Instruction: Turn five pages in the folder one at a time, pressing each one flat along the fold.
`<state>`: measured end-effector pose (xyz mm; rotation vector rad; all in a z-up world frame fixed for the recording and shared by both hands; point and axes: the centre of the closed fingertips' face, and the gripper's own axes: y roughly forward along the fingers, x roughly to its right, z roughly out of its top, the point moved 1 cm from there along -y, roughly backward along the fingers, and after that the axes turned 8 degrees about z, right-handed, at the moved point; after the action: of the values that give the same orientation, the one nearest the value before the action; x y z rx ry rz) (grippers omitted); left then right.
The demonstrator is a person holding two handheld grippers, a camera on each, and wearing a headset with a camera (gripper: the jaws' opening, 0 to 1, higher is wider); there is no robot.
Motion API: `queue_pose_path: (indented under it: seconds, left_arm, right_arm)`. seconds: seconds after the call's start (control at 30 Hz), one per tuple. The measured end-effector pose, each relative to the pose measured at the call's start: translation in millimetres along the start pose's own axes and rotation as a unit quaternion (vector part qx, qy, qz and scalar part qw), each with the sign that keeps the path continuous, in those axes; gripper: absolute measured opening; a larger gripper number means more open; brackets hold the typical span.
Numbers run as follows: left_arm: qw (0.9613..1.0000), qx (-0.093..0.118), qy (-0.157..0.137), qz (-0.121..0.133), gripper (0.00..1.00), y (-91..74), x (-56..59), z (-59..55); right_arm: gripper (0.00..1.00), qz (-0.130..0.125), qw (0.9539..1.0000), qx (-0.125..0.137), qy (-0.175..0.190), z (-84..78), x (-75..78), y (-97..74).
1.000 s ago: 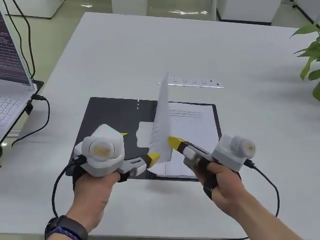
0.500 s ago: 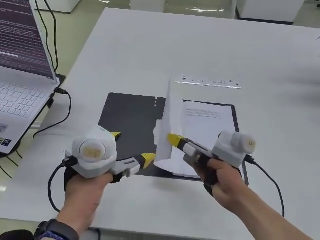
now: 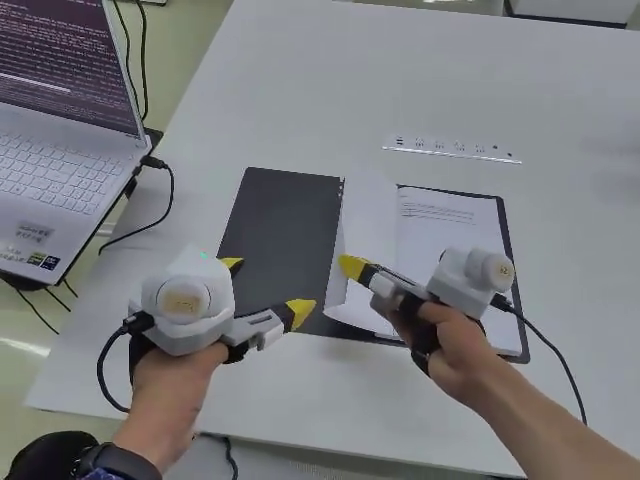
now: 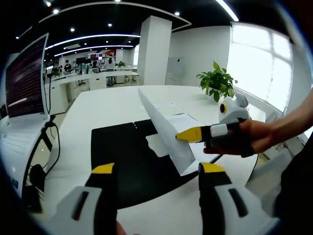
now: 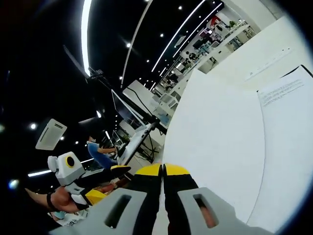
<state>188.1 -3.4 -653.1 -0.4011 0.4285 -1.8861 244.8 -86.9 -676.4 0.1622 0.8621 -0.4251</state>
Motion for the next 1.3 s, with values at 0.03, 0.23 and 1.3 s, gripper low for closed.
queue_pose_path:
  seconds: [0.03,0.23,1.3]
  left_arm:
    - [1.0000,0.001,-0.002,0.001,0.67,-0.7,-1.0,0.0]
    - [0.9999,0.003,-0.009,0.004,0.67,-4.7,-7.6,-1.2]
    - [0.9996,0.003,-0.025,0.013,0.66,-6.1,-27.8,-6.6]
  right_arm:
    - [0.00,-0.001,1.0000,-0.002,0.001,-1.5,1.1,1.7]
    - [0.00,-0.004,0.9999,-0.006,0.015,-10.1,5.9,13.3]
    - [0.00,-0.046,0.9950,-0.035,0.082,-52.1,39.8,64.0]
